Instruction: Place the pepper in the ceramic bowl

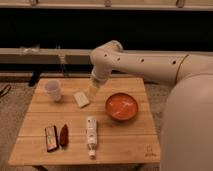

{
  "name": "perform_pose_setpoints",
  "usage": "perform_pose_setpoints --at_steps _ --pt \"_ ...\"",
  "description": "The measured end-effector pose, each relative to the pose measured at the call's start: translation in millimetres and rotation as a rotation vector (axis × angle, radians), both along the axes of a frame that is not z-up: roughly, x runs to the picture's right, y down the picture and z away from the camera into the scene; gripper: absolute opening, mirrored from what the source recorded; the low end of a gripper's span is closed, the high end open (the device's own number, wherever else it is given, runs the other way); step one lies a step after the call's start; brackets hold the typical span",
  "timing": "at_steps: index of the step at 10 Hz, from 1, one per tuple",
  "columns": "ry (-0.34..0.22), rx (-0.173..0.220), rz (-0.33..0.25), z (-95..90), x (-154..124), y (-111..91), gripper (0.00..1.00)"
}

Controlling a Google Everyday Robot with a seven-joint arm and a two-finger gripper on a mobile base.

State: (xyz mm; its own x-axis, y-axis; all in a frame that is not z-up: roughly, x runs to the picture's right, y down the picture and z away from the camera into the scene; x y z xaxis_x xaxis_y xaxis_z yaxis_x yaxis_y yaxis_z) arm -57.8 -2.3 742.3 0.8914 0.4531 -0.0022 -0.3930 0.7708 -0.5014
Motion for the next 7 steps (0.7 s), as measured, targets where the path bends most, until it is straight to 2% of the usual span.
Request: perform_pose_setpoints --at_steps 4,6,7 --pt "-0.082 0.001 -0.101 -70.6 -62.0 51.8 0.80" --pt "-0.112 -0.002 -0.161 -91.7 -92.2 75.9 0.80" --pt "-0.134 -0.008 -0.213 -101.7 -113.8 93.1 0.80"
